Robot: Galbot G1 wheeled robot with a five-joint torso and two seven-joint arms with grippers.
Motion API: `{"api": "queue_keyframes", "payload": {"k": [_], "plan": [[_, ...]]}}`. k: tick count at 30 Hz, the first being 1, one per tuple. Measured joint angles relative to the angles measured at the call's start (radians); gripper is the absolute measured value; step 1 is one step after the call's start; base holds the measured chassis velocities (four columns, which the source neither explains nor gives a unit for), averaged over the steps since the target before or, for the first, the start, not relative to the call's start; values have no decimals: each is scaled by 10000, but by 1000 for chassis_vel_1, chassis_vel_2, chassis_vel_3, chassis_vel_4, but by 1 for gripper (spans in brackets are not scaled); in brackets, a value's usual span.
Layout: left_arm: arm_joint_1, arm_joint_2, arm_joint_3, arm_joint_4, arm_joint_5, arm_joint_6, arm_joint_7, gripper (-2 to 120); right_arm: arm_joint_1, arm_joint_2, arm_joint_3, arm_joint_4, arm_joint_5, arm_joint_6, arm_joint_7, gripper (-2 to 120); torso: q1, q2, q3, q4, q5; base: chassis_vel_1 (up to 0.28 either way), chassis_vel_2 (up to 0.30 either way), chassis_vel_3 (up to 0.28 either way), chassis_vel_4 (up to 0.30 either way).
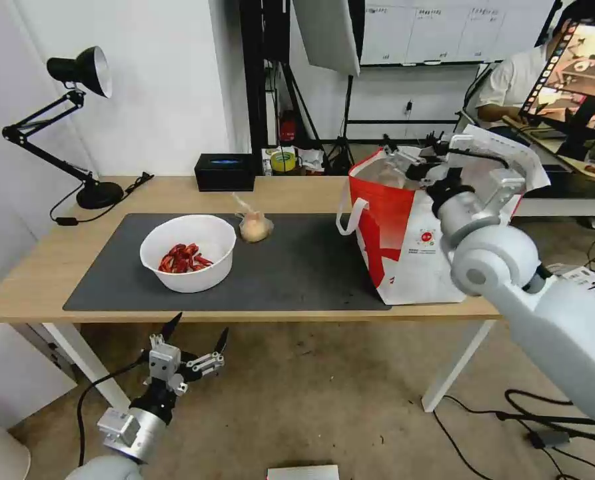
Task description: Pick up the trash from the table and place it into the takeout bag.
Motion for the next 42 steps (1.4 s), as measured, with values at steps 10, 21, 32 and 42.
{"api": "queue_keyframes", "payload": {"k": [10, 21, 32, 42], "plan": [[-116, -21, -16, 131, -35, -7, -9, 100, -3421, -92, 754, 1661, -2863, 226, -463, 100, 0, 0, 0, -1, 2, 0, 0, 0, 0], [-141, -90, 8, 160, -29, -42, -12, 100, -6754, 838, 1798, 1679, -4514, 828, -418, 100, -1, 1, -1, -3, 5, 0, 0, 0, 0], [-7, -120, -35, 112, -26, -89, -6, 100, -9320, 2309, 2182, 953, -6889, 1936, -340, 100, -1, 1, -1, -3, 3, 0, 0, 0, 0], [47, -134, -42, 94, -9, -116, -6, 100, -9680, 2825, 2176, 574, -7212, 2101, -407, 100, -1, 1, 0, -2, 3, 0, 0, 0, 0]]}}
